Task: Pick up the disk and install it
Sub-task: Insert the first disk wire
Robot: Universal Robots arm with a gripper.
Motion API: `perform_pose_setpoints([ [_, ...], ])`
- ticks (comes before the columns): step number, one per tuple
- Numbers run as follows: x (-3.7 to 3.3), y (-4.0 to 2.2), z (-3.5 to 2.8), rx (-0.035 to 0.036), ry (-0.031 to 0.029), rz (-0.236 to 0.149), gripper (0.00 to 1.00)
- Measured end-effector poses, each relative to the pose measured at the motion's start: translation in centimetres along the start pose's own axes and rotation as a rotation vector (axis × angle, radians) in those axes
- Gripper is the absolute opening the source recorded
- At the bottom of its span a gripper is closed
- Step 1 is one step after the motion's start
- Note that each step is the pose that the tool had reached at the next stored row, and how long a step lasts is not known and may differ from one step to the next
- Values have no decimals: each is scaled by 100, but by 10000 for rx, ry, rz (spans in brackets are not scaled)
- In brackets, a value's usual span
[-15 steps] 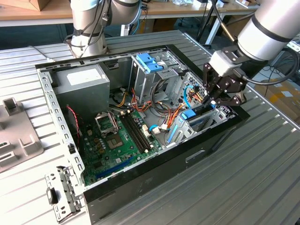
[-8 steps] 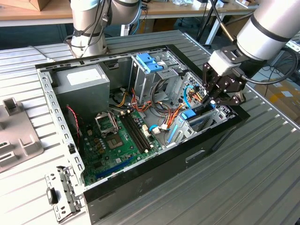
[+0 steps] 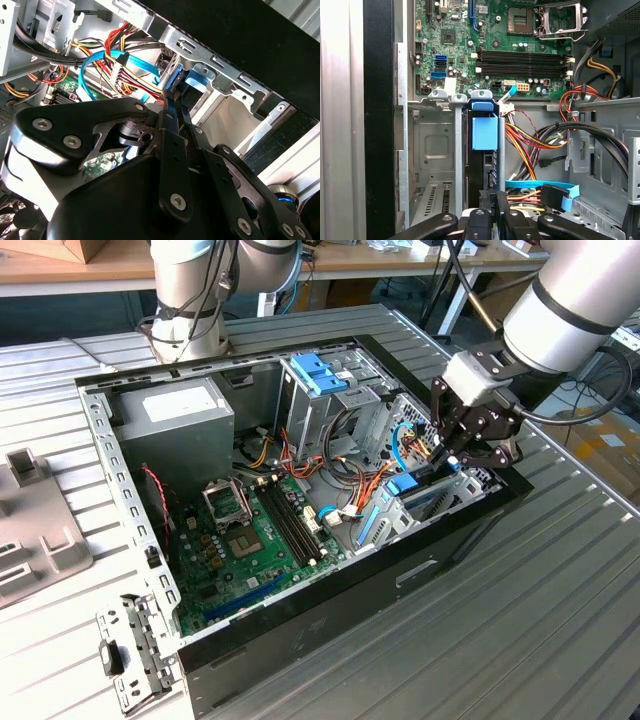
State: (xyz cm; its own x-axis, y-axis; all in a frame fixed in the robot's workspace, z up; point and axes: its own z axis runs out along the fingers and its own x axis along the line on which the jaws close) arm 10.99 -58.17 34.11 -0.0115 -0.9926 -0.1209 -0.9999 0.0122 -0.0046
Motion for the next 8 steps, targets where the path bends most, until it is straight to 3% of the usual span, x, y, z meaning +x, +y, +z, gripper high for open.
perform_pose_setpoints([
  [4,0,0,2,-1,-3,0,18],
  [7,0,0,2,0,-2,0,30],
  [8,0,0,2,0,-1,0,30],
])
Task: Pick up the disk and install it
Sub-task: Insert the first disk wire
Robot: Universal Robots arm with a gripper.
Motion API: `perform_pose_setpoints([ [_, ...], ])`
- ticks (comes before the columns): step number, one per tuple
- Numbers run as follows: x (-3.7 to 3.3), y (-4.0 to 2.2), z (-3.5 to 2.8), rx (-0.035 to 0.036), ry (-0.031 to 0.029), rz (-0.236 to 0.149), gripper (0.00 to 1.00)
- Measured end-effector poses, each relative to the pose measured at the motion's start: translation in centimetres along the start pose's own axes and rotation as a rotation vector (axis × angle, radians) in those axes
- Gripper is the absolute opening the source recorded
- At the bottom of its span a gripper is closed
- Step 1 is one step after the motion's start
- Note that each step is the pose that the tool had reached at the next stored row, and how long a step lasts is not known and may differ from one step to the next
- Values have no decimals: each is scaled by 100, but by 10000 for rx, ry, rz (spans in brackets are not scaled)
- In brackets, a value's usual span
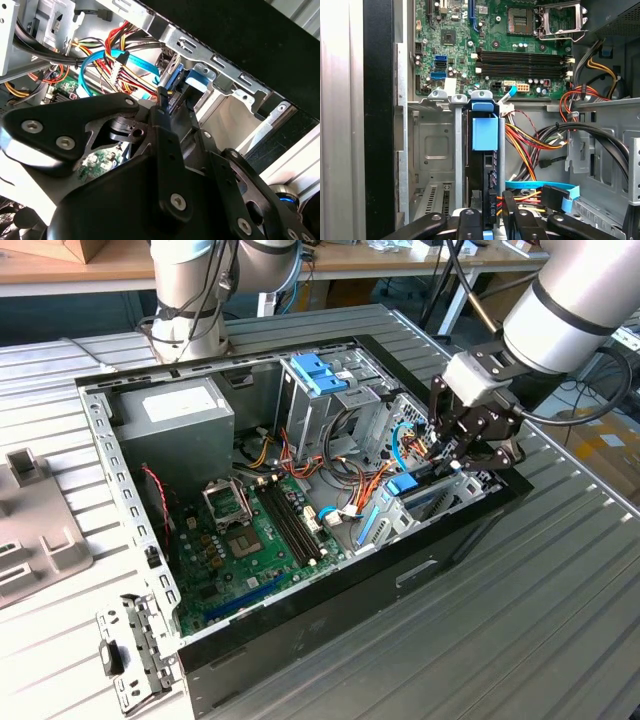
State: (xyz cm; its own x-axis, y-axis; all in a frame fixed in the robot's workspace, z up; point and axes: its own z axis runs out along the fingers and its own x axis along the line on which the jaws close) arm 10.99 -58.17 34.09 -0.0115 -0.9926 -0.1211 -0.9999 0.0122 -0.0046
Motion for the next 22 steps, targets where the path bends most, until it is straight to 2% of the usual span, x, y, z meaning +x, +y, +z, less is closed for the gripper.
perform_pose_setpoints([
  [5,-2,0,-12,0,1,0,30],
  [17,-21,-1,-172,0,-5,0,30],
  [22,-31,-1,-253,0,-25,0,30],
])
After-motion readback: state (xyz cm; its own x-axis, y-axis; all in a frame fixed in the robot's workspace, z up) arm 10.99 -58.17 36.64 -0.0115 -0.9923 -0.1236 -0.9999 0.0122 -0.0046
